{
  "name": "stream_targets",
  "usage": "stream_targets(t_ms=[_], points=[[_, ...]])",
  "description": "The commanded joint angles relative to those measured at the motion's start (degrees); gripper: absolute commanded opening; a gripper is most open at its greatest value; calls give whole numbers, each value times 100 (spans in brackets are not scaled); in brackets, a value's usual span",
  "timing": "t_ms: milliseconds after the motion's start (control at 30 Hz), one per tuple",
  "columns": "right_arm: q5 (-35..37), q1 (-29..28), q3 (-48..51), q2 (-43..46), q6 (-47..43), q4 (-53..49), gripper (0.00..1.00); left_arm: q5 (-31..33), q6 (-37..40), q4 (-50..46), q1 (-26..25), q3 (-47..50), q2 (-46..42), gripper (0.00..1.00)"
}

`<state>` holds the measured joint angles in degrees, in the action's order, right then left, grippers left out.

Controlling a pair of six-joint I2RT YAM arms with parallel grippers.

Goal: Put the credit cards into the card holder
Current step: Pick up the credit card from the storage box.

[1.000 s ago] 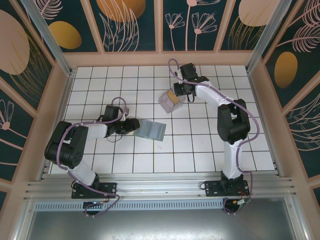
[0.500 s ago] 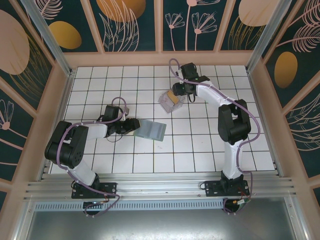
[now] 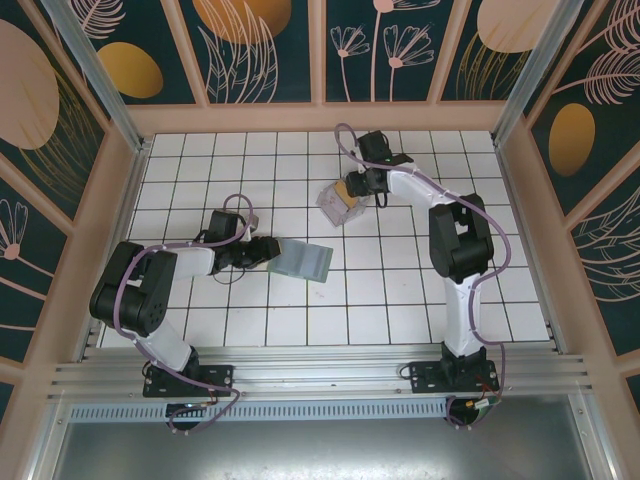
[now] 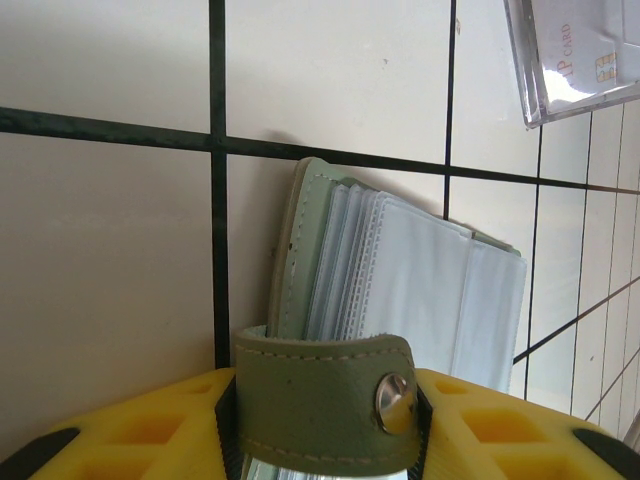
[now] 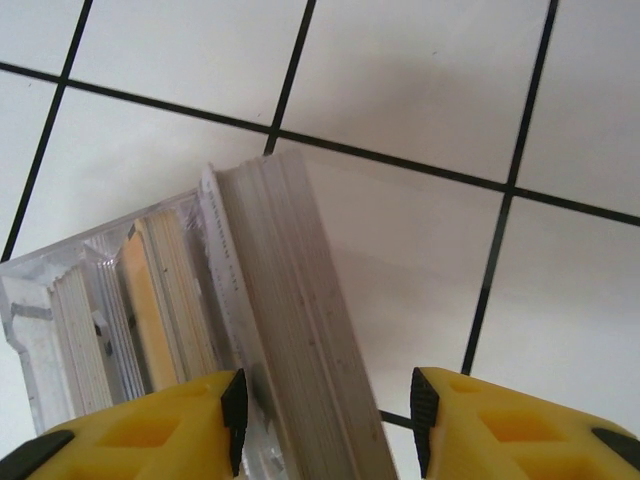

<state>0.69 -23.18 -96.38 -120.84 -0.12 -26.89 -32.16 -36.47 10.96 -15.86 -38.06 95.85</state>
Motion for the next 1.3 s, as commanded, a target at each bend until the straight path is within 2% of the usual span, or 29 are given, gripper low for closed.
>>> stream_targets(t_ms=[0, 567, 933, 1267], points=[[264, 70, -169, 132, -52, -98, 48, -46, -8, 92, -49, -87, 170, 46], [265, 74, -192, 344, -75, -70, 40, -88, -2, 88, -52, -131, 197, 46], [124, 76, -153, 502, -93, -45, 19, -95, -6, 103, -49, -99, 197, 46], [-85, 73, -140, 621, -142, -61, 13, -97, -18, 125, -50, -81, 192, 46]])
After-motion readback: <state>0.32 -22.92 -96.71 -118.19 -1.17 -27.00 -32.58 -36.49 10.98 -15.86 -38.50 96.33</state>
